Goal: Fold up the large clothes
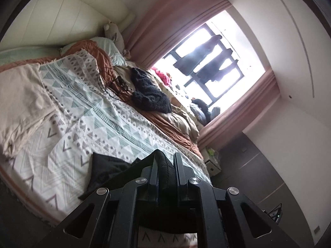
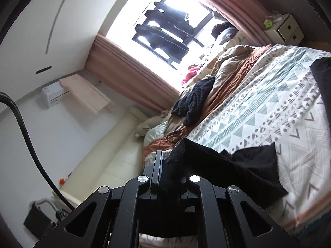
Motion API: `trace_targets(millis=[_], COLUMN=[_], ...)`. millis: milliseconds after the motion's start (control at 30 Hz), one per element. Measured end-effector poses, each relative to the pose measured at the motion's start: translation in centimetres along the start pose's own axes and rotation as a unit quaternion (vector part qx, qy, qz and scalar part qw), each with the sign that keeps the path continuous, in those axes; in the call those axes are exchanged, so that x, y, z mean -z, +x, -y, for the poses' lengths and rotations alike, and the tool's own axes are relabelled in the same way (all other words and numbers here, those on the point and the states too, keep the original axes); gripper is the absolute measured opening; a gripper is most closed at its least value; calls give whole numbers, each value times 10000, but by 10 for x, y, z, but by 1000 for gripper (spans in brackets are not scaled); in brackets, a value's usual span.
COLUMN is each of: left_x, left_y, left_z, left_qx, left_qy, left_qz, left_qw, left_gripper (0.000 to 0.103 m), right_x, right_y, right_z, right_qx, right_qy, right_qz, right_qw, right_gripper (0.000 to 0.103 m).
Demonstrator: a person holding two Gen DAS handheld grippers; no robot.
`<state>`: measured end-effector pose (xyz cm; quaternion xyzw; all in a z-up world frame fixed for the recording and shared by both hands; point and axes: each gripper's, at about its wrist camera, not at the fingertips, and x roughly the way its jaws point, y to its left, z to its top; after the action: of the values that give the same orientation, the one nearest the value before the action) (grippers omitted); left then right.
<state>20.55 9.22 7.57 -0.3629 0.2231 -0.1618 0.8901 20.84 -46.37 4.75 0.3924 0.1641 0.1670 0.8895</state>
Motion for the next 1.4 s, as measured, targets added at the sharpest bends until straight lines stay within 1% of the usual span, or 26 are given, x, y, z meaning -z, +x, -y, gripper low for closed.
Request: trace_targets(millis=[133,233,467,567,633,767,867,933,1000,1100,1200,1267,1300,1333,1367,1400], left_x=[-14,-21,-38,-45,-48,-47,-43,-41,-35,-22,-14,-11,-10,-10,-10,-10], left_y=[39,68,139,173,193,234,264,281,296,321,338,343,346,347,346,344], left_z=[2,-2,-10,-20,-28,-46,-63,-78,-94,-126,-149,-153,-155,-155,-154,-151], left_qx=[-209,-311,-694,-802,-976,-1212,-1403,-1538,-1697,-1949,-2045,-2140,-2170,-2146,-2115,-2110], left_qy=[41,-23,-175,-338,-445,-563,-559,-542,-544,-825,-1000,-940,-924,-942,-951,-921], left_qz=[-69,-108,-57,-62,-15,-77,-291,-421,-505,-756,-986,-1080,-1148,-1194,-1176,-1107], left_qw=[9997,9995,9974,9962,9942,9910,9881,9857,9827,9744,9687,9663,9650,9648,9656,9668], left_gripper=[11,11,11,11,11,11,12,12,12,12,12,17,27,43,52,69], right_x=[-17,-26,-48,-57,-61,-65,-64,-63,-62,-54,-41,-37,-35,-34,-34,-34], right_y=[33,55,109,134,149,185,204,219,232,254,274,283,284,285,285,283], right_z=[11,25,55,75,85,111,128,142,151,167,186,193,197,201,204,210], right_qx=[187,382,749,930,999,1161,1225,1406,1492,1685,1896,2097,2175,2310,2357,2384], right_qy=[202,297,561,821,944,1057,1004,954,832,773,831,691,655,650,680,786], right_qz=[-31,-60,-105,-35,-2,-107,-155,-310,-477,-691,-953,-1107,-1148,-1185,-1203,-1225], right_qw=[9996,9988,9956,9923,9905,9875,9873,9850,9841,9802,9737,9690,9671,9635,9619,9602], right_gripper=[10,10,10,10,10,10,10,10,10,11,11,13,16,20,25,34])
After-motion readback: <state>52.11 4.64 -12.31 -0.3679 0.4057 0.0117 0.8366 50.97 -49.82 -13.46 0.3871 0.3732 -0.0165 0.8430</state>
